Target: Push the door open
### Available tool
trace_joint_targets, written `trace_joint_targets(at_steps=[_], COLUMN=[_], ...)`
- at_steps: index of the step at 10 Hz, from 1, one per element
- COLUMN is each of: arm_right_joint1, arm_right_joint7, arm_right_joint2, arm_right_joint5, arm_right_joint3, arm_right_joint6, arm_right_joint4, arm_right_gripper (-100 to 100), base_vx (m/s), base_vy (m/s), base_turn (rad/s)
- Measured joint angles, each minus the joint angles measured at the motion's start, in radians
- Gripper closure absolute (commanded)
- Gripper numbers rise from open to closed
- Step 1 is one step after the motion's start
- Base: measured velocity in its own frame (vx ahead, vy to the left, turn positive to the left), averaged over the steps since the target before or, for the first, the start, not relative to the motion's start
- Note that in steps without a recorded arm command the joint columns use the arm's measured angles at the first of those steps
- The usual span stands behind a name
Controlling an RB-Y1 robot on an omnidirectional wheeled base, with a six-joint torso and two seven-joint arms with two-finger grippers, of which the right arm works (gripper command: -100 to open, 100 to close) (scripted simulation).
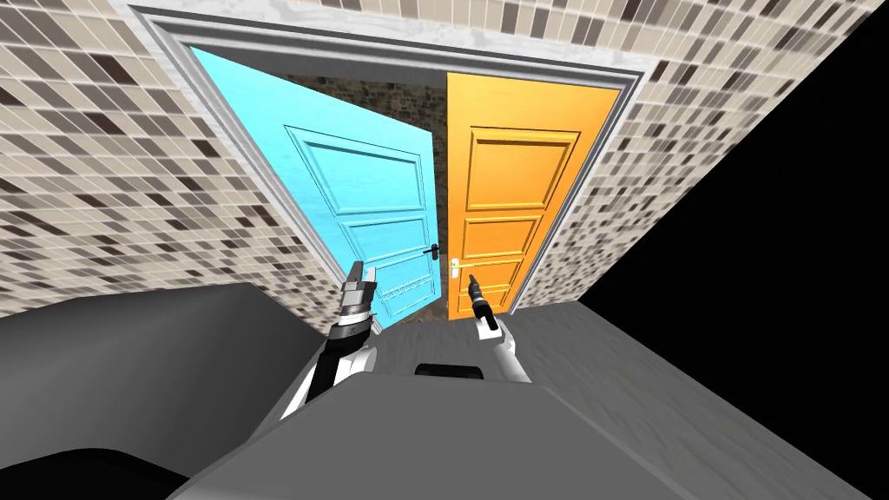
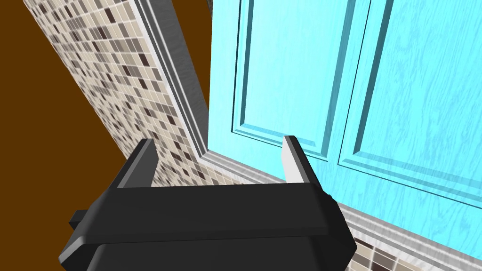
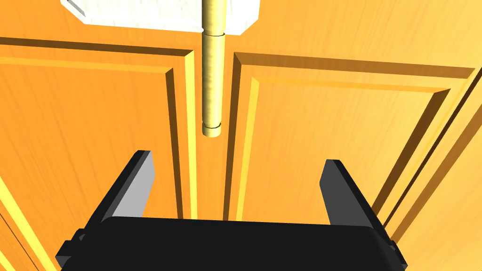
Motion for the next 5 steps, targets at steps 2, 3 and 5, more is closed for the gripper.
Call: trace_joint_targets(at_steps=[2, 3, 5], arm_right_joint1=[-0.024, -0.025, -0.027], arm_right_joint7=[-0.002, -0.002, -0.001], arm_right_joint2=[0.014, 0.015, -0.015], arm_right_joint5=[0.002, 0.002, 0.001], arm_right_joint3=[-0.001, -0.001, -0.005], arm_right_joint6=[0.007, 0.008, -0.001], arm_right_joint4=[0.045, 0.048, 0.059], arm_right_gripper=[-100, -100, -100], base_vx=[0.106, 0.127, 0.196], base_vy=[-0.033, -0.005, 0.034], base_turn=[0.031, 0.019, 0.022])
